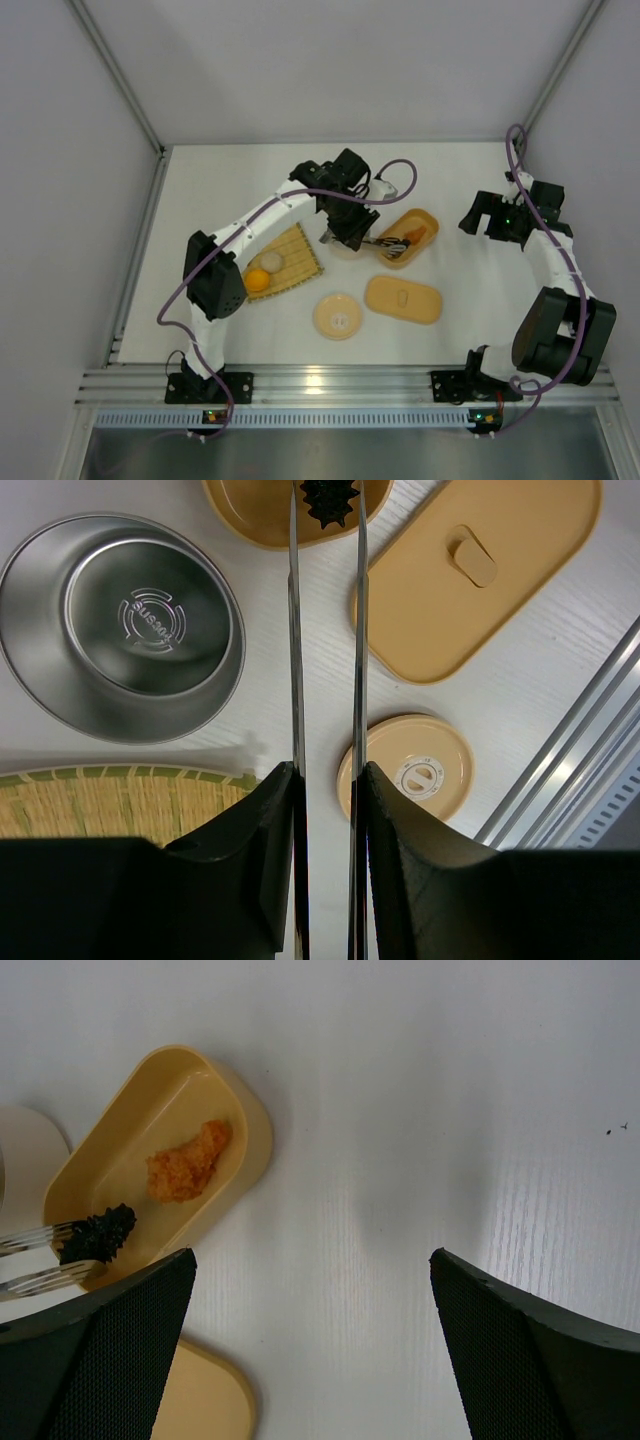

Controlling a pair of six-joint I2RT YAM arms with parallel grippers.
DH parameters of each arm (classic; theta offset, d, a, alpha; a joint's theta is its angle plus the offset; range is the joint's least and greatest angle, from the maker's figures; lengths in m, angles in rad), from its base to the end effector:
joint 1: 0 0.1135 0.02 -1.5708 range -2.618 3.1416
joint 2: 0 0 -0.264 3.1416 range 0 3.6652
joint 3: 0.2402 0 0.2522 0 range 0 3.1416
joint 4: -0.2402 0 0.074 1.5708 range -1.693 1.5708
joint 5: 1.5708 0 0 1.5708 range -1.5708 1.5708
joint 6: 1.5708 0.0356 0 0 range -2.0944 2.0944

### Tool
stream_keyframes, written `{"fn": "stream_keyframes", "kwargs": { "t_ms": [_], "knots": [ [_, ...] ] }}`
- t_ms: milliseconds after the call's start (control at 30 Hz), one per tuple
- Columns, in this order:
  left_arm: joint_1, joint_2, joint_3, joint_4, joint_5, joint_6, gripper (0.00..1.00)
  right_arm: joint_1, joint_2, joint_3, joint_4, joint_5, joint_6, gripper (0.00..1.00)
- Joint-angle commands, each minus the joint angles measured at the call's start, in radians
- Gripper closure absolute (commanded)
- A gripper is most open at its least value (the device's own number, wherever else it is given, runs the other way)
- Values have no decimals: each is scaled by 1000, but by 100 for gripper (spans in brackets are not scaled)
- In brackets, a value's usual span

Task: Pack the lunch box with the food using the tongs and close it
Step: Place the fake food in the packing box.

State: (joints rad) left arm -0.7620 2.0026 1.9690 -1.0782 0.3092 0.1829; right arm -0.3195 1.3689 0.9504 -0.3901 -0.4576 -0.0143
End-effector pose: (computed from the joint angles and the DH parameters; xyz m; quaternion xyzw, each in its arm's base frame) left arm 0.3001 -0.3013 0.3083 0.4690 0.8408 -0.2079 0.1726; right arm 0.2788 -0.0757 0.2508 0.0541 0.9064 0.1474 0.3922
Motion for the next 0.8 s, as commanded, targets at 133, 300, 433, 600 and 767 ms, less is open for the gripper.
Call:
{"fn": "stream_keyframes", "kwargs": {
  "t_ms": [133,300,433,600,767],
  "knots": [
    [-5,4,39,18,8,12,75,-15,-21,42,19,-7,-1,1],
    [-5,7,36,18,8,13,67,-16,-19,41,19,-7,-3,1],
    [-5,5,33,17,10,16,66,-16,-16,42,19,-9,-3,1],
    [-11,7,24,14,11,21,66,-16,-14,42,19,-9,-3,1],
    [-14,10,21,17,16,24,58,-16,-16,42,19,-9,-3,1]
  ]
}}
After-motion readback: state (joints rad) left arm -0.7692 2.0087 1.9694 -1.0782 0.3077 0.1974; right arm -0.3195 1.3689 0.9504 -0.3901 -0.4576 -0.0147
